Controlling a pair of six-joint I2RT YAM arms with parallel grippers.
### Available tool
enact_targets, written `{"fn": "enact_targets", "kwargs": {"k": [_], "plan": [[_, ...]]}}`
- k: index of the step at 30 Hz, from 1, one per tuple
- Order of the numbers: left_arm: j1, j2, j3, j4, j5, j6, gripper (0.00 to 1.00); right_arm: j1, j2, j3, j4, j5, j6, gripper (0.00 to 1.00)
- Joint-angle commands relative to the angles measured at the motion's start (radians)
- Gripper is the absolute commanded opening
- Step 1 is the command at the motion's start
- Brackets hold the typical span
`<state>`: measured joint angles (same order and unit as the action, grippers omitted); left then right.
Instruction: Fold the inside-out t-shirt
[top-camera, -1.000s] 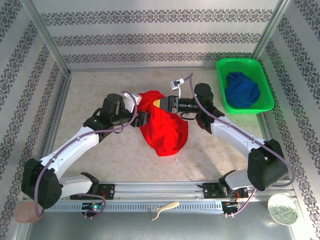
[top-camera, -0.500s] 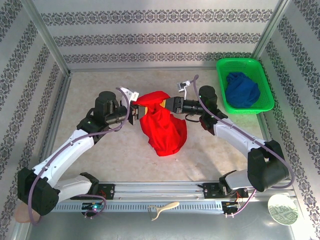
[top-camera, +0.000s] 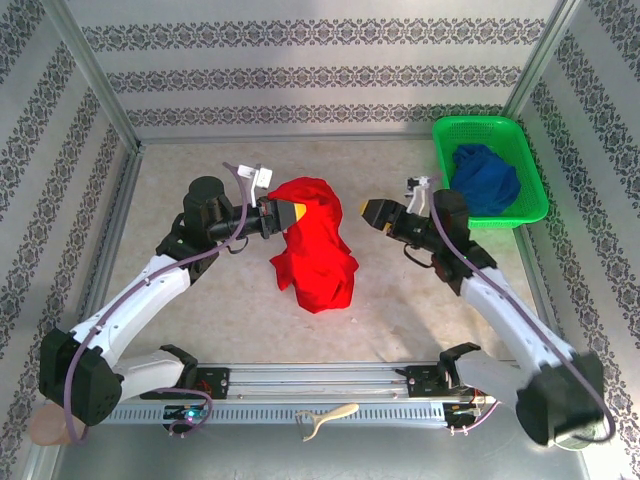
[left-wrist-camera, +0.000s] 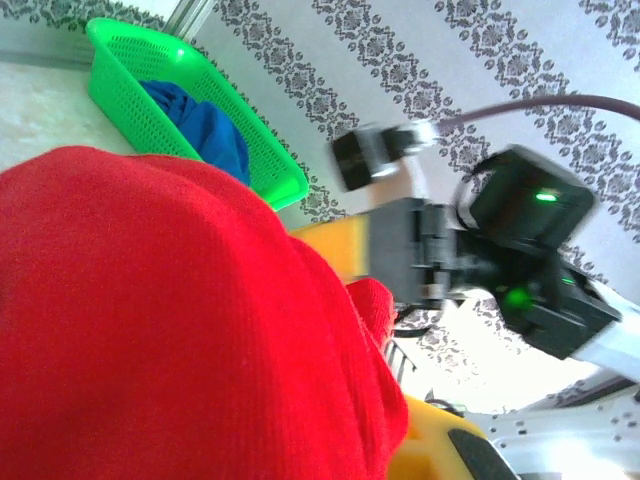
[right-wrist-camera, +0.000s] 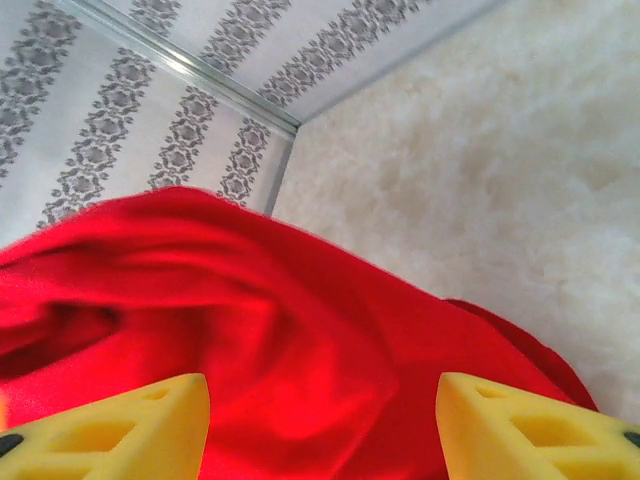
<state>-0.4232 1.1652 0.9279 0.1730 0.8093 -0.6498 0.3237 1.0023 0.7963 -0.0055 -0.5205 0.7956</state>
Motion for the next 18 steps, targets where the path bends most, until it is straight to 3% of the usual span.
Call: {"fn": "enact_targets", "kwargs": {"k": [1, 5, 11, 18], "plan": [[0.012, -0.034, 0.028, 0.012, 0.024, -0.077, 0.00, 0.035, -0.053, 0.135, -0.218, 0.066, -0.109, 0.64], [0.012, -0.052, 0.021, -0.017, 0.045, -0.104, 0.00, 0.051, 0.029, 0.235, -0.246, -0.010, -0.077, 0.67], [0.012, -0.061, -0.004, -0.012, 0.044, -0.120, 0.00, 0.120, 0.175, 0.301, -0.205, -0.022, -0.025, 0.69], [0.018, -0.030, -0.006, 0.016, 0.059, -0.144, 0.00, 0.208, 0.261, 0.308, -0.152, -0.007, 0.047, 0.62]]}}
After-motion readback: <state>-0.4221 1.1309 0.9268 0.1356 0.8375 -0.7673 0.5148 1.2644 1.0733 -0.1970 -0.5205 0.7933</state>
